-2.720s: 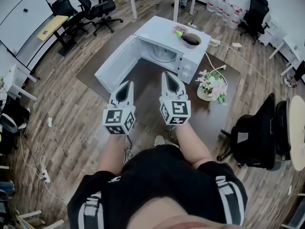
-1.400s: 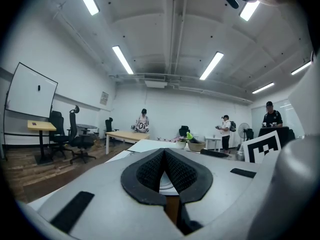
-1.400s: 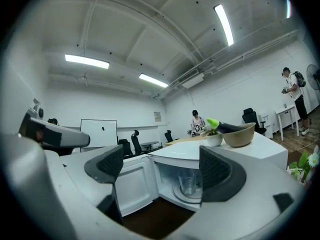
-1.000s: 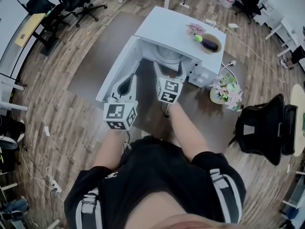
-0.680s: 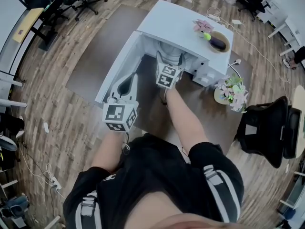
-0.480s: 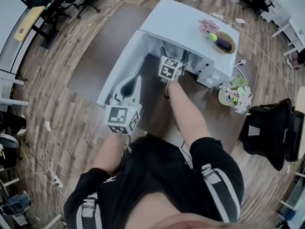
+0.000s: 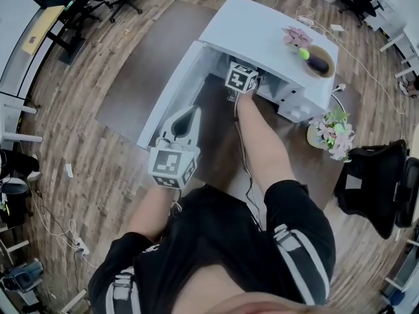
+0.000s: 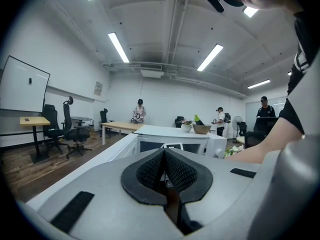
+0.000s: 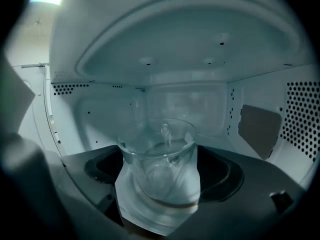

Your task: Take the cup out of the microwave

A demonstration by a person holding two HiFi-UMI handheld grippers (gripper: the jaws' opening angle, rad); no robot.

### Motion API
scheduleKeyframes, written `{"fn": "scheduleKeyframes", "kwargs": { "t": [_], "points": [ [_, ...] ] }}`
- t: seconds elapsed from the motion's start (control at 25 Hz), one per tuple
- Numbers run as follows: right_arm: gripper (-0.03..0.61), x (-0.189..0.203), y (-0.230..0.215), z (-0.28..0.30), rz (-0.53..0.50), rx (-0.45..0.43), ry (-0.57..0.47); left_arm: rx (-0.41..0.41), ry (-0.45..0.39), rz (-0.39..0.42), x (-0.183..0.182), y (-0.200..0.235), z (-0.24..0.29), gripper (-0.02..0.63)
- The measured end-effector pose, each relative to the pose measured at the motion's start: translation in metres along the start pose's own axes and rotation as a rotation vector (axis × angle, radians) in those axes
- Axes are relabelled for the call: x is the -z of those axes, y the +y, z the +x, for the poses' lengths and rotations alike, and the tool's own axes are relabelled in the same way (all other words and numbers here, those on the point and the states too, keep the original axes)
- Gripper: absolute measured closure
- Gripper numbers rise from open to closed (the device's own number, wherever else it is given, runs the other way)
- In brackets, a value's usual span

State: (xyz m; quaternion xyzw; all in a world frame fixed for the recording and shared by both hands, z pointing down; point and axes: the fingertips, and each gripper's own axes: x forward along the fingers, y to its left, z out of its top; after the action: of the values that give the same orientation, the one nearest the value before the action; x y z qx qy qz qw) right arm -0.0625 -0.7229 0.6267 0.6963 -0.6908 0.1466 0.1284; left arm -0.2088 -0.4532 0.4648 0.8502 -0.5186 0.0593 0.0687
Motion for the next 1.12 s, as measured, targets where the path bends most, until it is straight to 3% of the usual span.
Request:
{"fn": "scheduleKeyframes", "kwargs": {
  "t": [0.12, 0.68, 1.12],
  "points": [
    [0.195, 0.002, 0.000, 0.004, -0.004, 0.000, 0.026, 0.007, 0.000, 0.007, -0.001, 0.000, -0.002, 0.614],
    [0.202, 0.019, 0.010, -0.057, -0.039, -0.152, -0.012, 0.034, -0.020, 0.016, -0.008, -0.015, -0.010, 0.614],
    [0.202, 0.019, 0.002, -0.185, -0.029, -0.273, -0.117, 0.024, -0.036, -0.014, -0.004, -0.032, -0.018, 0.614]
  ]
}}
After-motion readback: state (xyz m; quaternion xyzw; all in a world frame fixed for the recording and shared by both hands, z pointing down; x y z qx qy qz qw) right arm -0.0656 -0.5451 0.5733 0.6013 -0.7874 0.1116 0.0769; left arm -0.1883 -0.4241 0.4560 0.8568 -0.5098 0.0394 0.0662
